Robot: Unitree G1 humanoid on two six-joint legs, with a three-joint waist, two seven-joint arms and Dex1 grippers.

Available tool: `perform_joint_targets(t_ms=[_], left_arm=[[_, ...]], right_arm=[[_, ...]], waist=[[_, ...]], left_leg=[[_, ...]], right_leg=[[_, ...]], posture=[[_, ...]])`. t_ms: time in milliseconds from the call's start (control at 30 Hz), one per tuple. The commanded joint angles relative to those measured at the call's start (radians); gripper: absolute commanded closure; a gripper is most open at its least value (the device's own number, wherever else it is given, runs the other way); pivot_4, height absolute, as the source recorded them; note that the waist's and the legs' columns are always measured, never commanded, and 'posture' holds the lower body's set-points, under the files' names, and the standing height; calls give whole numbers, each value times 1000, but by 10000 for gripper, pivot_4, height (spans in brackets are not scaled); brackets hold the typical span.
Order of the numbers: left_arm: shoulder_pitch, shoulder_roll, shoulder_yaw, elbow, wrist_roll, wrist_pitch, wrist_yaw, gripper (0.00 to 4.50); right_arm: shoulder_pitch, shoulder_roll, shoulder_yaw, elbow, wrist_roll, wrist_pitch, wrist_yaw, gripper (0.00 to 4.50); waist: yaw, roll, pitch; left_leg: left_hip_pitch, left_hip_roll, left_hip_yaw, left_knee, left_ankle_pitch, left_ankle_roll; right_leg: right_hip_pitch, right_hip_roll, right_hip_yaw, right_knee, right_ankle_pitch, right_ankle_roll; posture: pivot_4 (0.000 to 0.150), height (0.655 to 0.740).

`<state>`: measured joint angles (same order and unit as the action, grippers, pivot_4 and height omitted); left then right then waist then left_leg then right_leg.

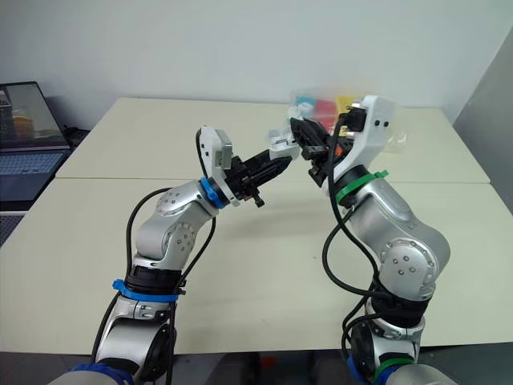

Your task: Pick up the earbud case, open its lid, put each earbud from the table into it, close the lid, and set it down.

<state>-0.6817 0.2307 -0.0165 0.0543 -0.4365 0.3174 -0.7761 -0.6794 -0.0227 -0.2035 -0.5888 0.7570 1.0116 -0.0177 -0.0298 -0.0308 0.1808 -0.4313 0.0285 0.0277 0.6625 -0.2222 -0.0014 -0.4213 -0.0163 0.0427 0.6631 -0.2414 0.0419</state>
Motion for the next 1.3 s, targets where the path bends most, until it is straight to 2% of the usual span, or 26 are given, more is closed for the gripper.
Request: perform_joint_targets(t_ms=[33,300,1300], left_arm=[[-23,-8,-6,-17,6,-30,0,37627],[-21,-4,-6,-31,1,-23,0,37627],[-27,4,1,-48,-16,-7,-3,37627]], right_arm=[[2,-7,50,-6,-17,-52,11,40761],[1,-19,116,37,-57,-113,33,40761],[25,-63,148,56,-88,-146,47,40761]], waist=[[-1,0,0],[-1,0,0],[-1,0,0]], left_leg=[[0,0,0,0,0,0],[0,0,0,0,0,0],[0,0,0,0,0,0]], right_leg=[[0,0,0,0,0,0],[0,0,0,0,0,0],[0,0,0,-1,0,0]], posture=[[1500,7400],[1500,7400],[1500,7400]])
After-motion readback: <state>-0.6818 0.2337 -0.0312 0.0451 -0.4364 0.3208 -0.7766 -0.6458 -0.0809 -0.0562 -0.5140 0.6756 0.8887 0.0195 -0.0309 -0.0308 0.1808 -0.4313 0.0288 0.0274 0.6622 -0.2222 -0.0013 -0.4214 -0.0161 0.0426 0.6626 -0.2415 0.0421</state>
